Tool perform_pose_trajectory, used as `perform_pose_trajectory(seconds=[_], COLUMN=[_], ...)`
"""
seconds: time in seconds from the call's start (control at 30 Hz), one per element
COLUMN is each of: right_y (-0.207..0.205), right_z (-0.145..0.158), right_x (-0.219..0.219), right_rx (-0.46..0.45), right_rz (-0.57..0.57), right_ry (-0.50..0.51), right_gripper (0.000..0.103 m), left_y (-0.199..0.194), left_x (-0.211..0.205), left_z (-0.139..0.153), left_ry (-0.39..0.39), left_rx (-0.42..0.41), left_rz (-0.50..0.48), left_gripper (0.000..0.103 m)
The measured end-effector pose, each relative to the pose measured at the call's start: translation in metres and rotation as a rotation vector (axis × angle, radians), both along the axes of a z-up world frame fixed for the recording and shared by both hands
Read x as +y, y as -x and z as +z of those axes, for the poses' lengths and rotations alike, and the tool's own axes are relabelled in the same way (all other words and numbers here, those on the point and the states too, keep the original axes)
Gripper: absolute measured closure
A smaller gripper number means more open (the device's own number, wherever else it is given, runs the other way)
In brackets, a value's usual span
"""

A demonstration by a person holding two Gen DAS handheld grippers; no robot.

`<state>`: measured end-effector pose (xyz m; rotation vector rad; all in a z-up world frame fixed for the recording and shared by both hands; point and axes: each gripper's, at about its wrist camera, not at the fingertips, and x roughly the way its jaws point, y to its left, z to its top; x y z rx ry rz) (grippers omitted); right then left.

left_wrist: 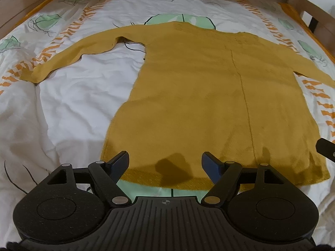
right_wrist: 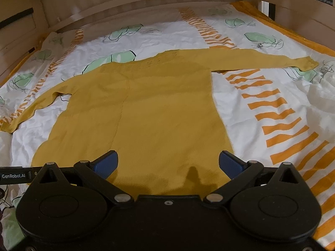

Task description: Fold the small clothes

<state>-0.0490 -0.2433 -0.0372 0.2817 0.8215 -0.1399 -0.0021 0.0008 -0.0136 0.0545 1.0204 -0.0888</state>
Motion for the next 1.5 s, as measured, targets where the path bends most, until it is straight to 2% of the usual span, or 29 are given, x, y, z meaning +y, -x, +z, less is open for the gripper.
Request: perform_pose_trajectory(seconds=[1.5], right_y=[-0.01], right_z=[-0.009], right_x=[0.001], right_rx=[0.028], right_rz=[0.035], right_ry=[-0.05], right_gripper=[0.001], left_y=[-0.008], left_x=[-0.001], left_z=[-0.004], left_ry=[0.012], left_rx=[0.041], left_rz=[0.0], left_gripper=[0.028])
